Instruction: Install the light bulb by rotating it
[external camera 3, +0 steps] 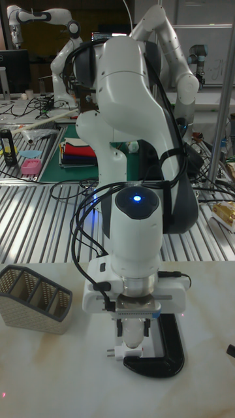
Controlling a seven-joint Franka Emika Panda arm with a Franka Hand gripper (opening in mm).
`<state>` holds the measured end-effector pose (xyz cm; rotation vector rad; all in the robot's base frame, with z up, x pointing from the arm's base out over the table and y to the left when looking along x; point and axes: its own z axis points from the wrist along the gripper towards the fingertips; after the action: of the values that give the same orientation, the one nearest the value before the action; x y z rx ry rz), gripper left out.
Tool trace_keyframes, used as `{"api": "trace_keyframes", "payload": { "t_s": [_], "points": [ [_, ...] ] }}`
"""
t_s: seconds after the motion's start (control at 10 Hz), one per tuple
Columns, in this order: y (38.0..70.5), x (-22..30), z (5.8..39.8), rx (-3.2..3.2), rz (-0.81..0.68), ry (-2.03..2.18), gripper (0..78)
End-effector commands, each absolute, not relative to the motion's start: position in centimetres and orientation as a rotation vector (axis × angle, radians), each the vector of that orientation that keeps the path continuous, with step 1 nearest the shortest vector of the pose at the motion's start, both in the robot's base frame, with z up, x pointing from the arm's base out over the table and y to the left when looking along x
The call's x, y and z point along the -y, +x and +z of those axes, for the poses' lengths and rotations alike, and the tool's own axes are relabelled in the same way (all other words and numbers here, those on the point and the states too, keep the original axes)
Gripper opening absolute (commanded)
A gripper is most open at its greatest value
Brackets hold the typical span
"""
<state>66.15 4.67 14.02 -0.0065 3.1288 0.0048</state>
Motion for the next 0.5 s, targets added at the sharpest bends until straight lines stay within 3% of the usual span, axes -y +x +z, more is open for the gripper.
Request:
{"api": "trace_keyframes", "payload": {
  "t_s": [0.1, 0.5],
  "points": [
    [65.42, -4.5, 12.76, -3.148, 0.002, 0.126, 1.1],
    [65.32, -4.49, 12.65, -3.141, 0.002, 0.22, 1.1]
  ]
}}
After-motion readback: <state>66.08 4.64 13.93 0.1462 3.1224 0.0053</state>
